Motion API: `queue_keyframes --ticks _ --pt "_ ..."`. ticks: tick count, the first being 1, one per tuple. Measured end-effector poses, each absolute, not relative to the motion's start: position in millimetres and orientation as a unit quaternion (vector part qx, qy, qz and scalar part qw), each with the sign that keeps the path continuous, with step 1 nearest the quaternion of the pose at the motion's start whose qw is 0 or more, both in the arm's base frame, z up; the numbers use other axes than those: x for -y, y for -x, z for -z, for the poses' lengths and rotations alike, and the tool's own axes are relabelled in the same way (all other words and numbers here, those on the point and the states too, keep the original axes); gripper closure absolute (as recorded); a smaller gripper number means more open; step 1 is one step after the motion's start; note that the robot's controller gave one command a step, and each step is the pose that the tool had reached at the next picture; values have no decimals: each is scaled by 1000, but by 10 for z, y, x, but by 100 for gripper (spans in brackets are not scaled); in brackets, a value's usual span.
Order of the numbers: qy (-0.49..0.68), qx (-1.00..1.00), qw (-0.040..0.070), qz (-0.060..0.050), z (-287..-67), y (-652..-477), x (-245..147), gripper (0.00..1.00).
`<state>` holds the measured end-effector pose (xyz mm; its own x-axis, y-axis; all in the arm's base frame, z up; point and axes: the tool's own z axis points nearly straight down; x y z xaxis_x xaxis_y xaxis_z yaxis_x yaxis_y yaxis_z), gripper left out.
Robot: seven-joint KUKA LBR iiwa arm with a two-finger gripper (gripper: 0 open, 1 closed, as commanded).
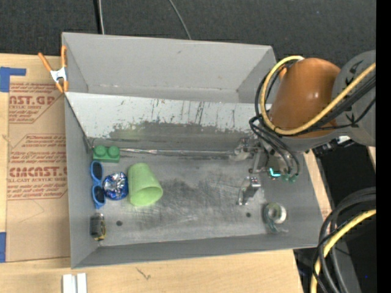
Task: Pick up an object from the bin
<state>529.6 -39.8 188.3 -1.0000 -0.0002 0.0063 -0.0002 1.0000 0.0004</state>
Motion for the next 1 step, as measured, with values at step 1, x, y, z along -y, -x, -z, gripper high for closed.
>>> queue_keyframes --ticks 1 --pt "-14 1000 -5 -1 -725 -5369 -270 0"
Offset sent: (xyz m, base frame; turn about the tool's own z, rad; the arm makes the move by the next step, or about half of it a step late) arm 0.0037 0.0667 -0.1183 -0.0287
